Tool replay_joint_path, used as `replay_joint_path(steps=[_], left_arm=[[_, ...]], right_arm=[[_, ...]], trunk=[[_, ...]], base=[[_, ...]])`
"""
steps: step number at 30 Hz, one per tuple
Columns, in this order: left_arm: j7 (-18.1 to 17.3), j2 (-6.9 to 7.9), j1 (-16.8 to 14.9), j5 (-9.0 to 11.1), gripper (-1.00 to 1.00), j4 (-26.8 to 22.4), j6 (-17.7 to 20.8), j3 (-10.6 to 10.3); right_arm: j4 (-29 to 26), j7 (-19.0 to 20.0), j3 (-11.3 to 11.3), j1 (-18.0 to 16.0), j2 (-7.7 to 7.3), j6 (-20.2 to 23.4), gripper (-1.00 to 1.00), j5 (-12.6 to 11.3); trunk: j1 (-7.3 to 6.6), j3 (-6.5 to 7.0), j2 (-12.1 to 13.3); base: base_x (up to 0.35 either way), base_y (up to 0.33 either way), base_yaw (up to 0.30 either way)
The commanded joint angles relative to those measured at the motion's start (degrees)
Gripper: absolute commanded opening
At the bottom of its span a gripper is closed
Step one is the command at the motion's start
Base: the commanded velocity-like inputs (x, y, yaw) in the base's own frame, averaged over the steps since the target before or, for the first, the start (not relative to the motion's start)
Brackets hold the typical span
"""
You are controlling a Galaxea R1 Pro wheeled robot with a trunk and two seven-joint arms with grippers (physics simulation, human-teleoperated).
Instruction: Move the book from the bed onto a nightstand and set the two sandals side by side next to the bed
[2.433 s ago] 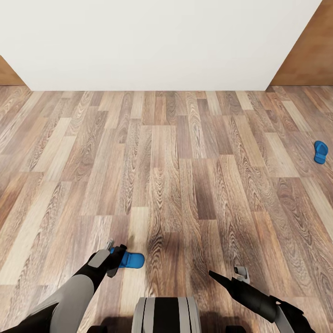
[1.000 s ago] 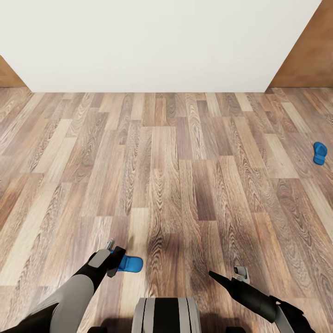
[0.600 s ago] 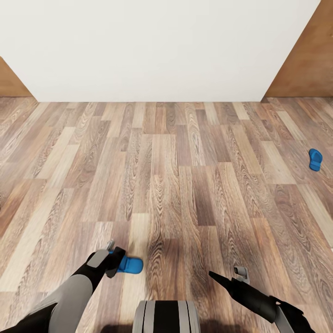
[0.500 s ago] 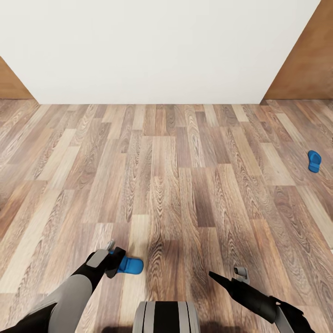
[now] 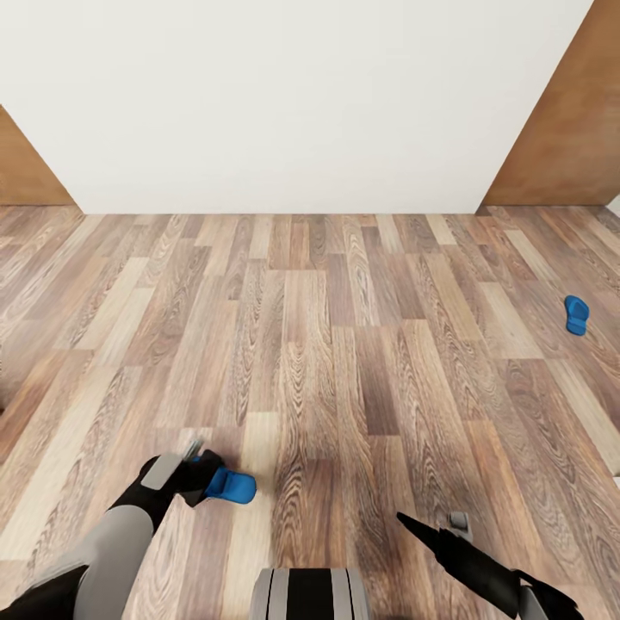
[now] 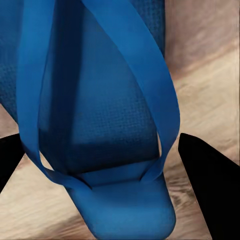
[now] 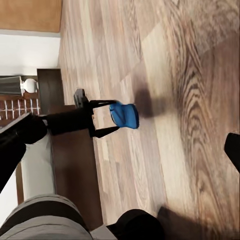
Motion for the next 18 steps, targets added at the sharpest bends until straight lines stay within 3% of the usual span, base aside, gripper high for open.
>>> replay_joint_path(steps=[1,8,18], left_arm=[[0.5,0.28,0.0,0.7,-1.00,-0.3,0.7,-0.1],[0.3,1.92,0.0,0.7,-1.00,-1.2,3.9,-4.0],[0.2,3.28,0.0,0.8,-1.00,-1.4,6.4,-7.2]], right_arm=[[0.1,-0.1,-0.4,0.0,0.00,0.5,1.00,-0.3],[0.8,-0.8,-1.6,0.0,0.00,0.5,1.00,-0.3],[1.0,-1.1,-1.8,0.0,0.00,0.5,1.00,-0.3]], trunk=[[-0.03,0.19,0.0],[-0.21,1.74,0.1],[-0.47,3.96,0.2]], base=[[0.000,0.000,0.000],[0.000,0.000,0.000],[0.000,0.000,0.000]])
